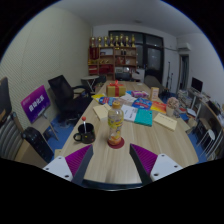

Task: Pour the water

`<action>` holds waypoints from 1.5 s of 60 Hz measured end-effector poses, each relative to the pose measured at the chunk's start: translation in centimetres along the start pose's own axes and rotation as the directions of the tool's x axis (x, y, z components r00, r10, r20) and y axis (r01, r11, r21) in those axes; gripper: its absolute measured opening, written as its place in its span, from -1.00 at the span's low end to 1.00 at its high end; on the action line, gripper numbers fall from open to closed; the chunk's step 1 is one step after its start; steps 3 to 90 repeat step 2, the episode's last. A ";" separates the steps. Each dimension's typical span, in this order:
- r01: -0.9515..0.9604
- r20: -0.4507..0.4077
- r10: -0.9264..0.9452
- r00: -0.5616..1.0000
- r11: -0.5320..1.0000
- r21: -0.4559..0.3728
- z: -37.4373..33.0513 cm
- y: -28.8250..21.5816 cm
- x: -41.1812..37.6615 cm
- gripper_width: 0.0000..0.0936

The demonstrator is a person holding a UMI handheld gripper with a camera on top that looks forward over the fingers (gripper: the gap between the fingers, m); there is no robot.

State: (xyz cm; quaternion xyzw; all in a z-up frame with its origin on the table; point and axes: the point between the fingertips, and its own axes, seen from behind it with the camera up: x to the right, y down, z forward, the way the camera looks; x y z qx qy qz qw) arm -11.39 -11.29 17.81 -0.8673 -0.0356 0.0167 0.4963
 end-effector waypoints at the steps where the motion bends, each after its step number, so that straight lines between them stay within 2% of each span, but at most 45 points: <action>1: -0.011 -0.001 0.011 1.000 1.000 0.000 -0.7 -0.1 0.1 0.78; 90: -0.023 0.001 0.023 1.000 1.000 0.000 -1.3 -0.2 0.1 0.80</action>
